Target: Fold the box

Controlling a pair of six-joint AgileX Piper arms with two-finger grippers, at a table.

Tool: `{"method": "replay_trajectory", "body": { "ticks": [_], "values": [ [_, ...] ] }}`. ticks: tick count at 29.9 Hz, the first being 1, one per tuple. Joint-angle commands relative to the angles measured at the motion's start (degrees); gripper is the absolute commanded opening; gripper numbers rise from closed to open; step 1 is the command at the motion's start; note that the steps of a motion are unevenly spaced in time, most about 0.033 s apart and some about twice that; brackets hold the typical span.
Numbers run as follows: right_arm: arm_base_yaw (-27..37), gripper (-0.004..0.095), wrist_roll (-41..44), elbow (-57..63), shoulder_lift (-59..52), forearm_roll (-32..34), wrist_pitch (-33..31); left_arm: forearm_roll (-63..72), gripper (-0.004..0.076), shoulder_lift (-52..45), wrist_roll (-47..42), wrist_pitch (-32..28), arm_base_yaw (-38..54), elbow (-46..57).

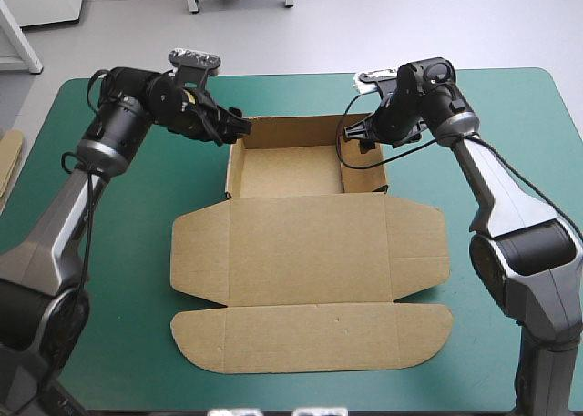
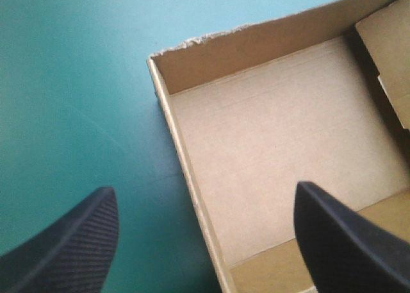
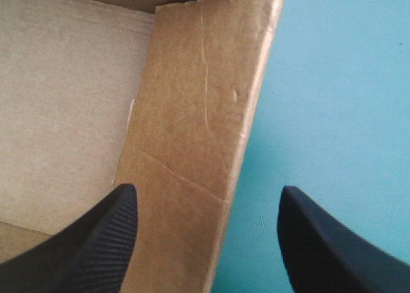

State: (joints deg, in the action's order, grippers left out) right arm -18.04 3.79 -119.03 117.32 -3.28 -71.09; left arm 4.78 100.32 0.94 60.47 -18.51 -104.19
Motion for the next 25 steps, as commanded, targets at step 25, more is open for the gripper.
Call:
{"method": "replay_trajectory", "body": {
  "ticks": [25],
  "values": [
    [0.4,0.0590,0.0,-1.9,-2.4,-3.4,0.2,-1.5,0.0546,-48.2,-1.9,-41.4,-0.4,56.6]
  ]
}}
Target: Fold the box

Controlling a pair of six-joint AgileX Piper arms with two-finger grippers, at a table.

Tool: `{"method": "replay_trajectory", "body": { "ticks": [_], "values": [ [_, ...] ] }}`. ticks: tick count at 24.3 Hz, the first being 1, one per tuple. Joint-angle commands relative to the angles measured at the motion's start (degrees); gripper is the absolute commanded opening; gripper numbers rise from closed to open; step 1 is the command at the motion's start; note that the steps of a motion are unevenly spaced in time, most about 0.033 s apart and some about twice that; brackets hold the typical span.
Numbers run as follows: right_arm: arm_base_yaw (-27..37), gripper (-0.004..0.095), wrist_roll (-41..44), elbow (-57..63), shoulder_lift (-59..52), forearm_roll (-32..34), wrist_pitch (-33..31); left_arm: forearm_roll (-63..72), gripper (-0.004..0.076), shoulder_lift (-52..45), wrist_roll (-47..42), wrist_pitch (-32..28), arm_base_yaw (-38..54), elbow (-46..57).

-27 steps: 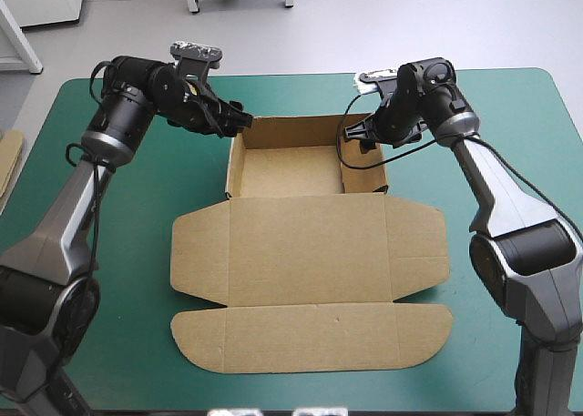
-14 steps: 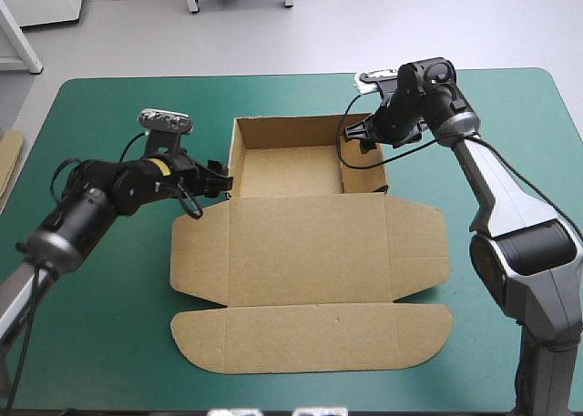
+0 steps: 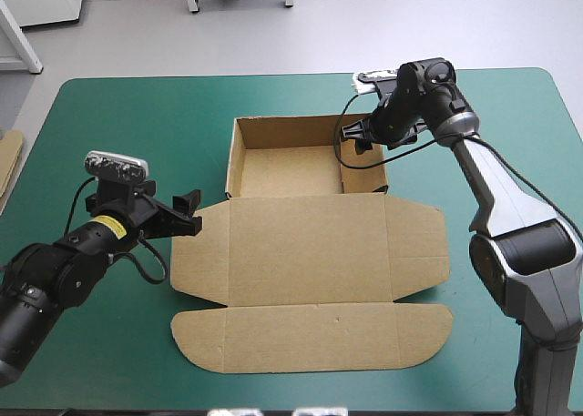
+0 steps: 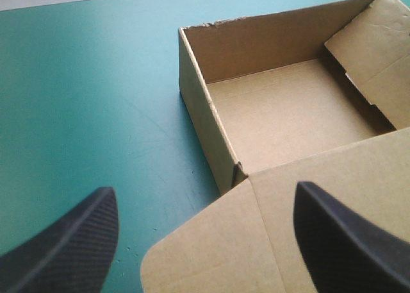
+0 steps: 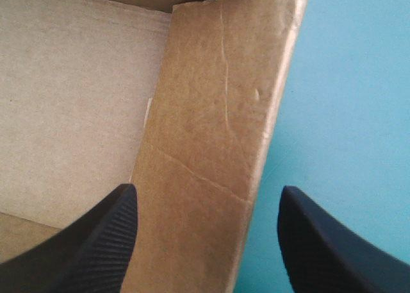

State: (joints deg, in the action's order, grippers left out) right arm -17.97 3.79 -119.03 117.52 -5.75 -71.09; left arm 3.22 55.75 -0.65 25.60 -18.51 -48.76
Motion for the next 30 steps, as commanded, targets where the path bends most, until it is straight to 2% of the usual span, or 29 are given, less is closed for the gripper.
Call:
{"method": "replay_trajectory", "body": {
  "ticks": [1,6,16,22,25,30],
  "values": [
    [0.3,0.0590,0.2,-1.9,-2.4,-0.9,0.2,0.1,0.0546,-4.7,-0.4,-7.5,-0.4,2.4],
    [0.3,0.0590,0.7,-1.6,-0.7,-0.8,-0.2,0.1,0.0546,-8.0,-0.4,-8.1,-0.4,6.0],
    [0.3,0.0590,0.8,-1.7,1.4,-1.0,-0.3,0.3,0.0546,-9.0,-0.4,-7.2,-0.4,6.1],
    [0.3,0.0590,0.6,-3.3,-5.8,2.8,-0.3,0.3,0.0546,-9.0,-0.4,-7.8,-0.4,6.1],
    [0.3,0.0590,0.2,-3.3,-11.1,0.6,-0.3,0.3,0.0546,-9.0,-0.4,-8.2,-0.4,6.1],
    [0.3,0.0590,-1.6,1.0,-20.2,0.9,-0.3,-3.2,0.0546,-9.0,-0.4,-4.7,-0.4,6.1]
  ]
}}
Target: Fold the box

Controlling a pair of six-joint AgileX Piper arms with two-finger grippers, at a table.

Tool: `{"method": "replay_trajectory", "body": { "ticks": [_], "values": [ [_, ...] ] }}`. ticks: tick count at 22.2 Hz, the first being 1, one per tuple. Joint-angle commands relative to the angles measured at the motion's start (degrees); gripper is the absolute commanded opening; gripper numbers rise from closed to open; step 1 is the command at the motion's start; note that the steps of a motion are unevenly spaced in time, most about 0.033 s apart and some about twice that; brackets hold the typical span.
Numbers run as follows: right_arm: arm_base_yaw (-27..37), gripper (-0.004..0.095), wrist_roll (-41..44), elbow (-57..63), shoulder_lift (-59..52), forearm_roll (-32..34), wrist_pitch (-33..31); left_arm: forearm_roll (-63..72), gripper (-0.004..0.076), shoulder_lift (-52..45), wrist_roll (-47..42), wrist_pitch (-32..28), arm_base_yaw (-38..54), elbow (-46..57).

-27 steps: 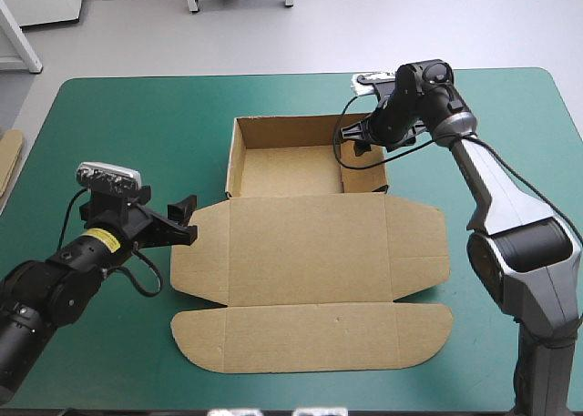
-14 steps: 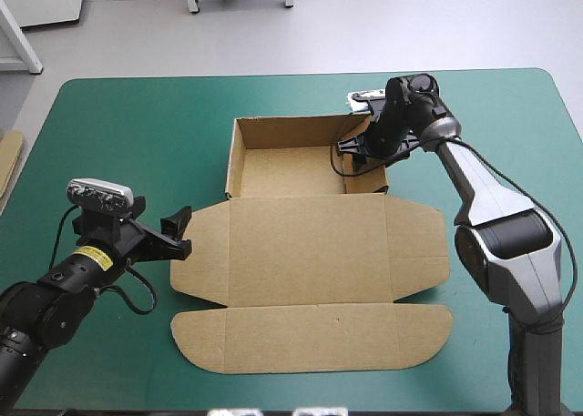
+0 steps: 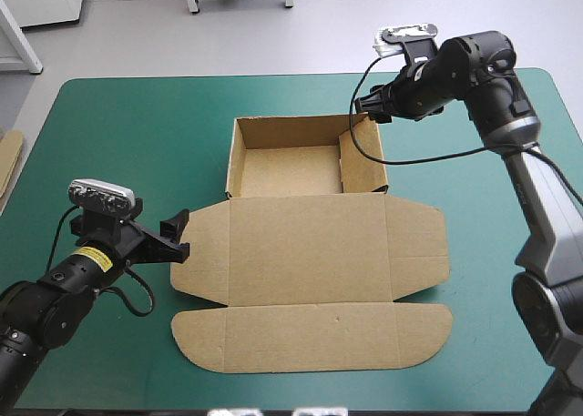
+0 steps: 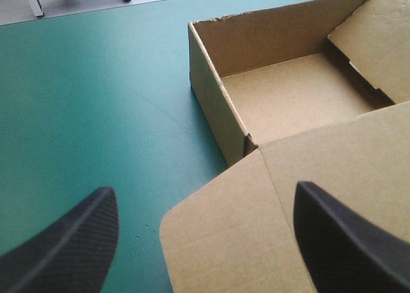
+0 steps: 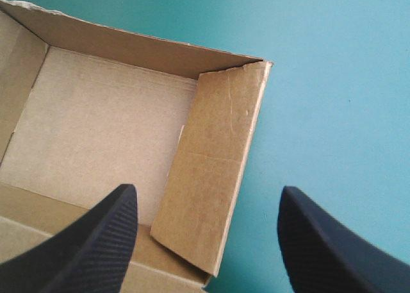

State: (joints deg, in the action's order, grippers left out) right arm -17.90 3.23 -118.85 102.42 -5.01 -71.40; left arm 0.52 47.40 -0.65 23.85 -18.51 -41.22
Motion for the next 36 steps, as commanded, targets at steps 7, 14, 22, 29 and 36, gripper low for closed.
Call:
{"method": "replay_trajectory", "body": {
  "ticks": [7,14,22,29,36],
  "values": [
    [0.2,0.0563,-1.3,21.5,-15.2,-1.0,15.4,-0.5,0.0546,-0.7,-0.4,-4.6,-0.4,-1.4],
    [0.2,0.0563,-1.3,22.7,-14.2,-1.1,19.8,-0.5,0.0546,-0.7,-0.4,-5.4,-0.4,-1.4],
    [0.2,0.0563,-1.2,22.1,-6.3,-1.1,21.5,0.2,0.0546,-0.7,-0.4,-6.0,-0.4,-1.4],
    [0.2,0.0563,0.5,12.2,4.6,-1.1,15.8,0.5,0.0546,-0.7,-0.4,-6.0,-0.4,-1.4],
    [0.2,0.0563,0.9,11.3,9.7,-2.1,11.8,0.4,0.0546,-0.7,-0.4,-5.7,-0.4,-1.4]
  ]
}}
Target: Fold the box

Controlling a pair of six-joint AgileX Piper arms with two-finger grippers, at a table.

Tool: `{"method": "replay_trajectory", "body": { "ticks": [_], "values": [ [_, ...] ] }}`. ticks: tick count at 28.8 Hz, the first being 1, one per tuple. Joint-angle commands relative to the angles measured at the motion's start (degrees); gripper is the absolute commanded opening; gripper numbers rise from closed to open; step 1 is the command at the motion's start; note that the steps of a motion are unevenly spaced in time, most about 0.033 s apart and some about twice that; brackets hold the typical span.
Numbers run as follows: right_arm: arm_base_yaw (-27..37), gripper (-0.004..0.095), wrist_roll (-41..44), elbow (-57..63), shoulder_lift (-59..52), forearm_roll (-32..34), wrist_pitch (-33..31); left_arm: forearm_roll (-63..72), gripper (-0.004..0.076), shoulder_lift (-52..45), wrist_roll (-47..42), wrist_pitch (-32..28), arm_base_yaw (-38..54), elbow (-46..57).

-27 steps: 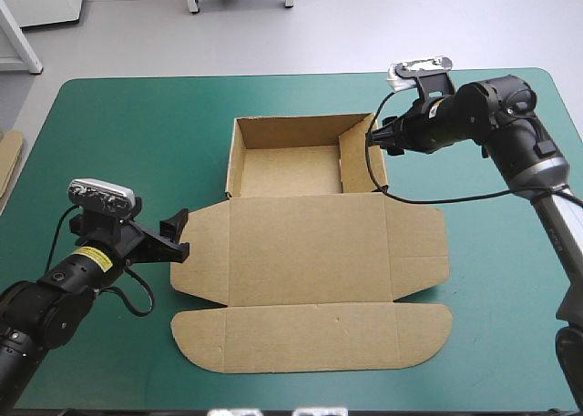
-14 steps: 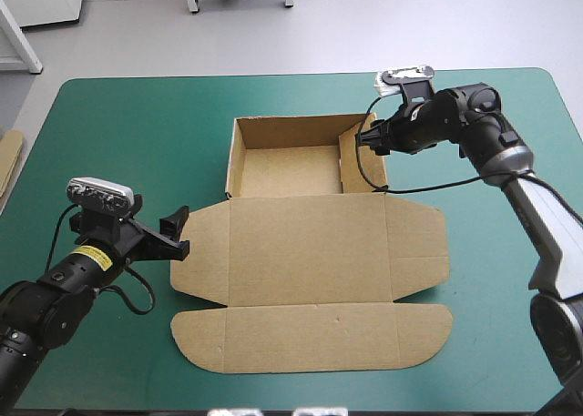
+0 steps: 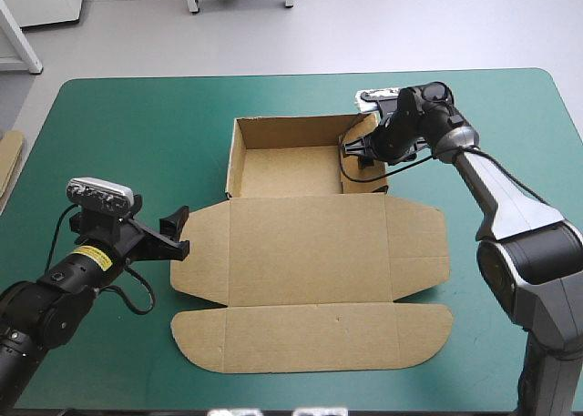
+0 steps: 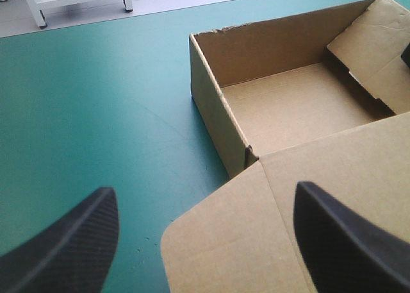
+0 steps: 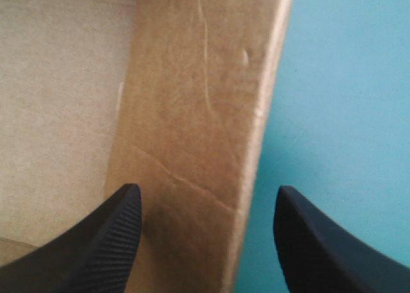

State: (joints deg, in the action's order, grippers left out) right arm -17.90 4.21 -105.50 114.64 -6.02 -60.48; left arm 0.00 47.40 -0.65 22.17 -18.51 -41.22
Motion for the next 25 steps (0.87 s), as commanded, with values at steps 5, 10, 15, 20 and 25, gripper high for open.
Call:
{"method": "replay_trajectory", "body": {
  "ticks": [5,10,15,20,25],
  "values": [
    [0.2,0.0393,-0.1,-1.9,-2.4,-2.1,1.7,0.9,0.0546,-0.7,-0.5,-4.1,-0.4,-1.4],
    [0.2,0.0079,-0.4,-1.9,-1.5,-1.6,0.3,0.9,0.0546,-0.7,-0.3,-4.1,-0.4,-1.4],
    [0.2,-0.0009,0.1,-1.9,-1.1,2.8,-2.0,0.9,0.0546,-0.7,-0.3,-3.9,-0.4,-1.4],
    [1.4,-0.0013,0.6,-1.9,-1.5,5.0,-4.8,0.9,0.0546,-0.7,-0.3,-3.7,-0.4,-1.4],
    [4.9,-0.0013,0.3,-1.9,-2.4,4.7,-6.6,0.9,0.0546,-0.7,-0.3,-3.7,-0.4,-1.4]
  ]
}}
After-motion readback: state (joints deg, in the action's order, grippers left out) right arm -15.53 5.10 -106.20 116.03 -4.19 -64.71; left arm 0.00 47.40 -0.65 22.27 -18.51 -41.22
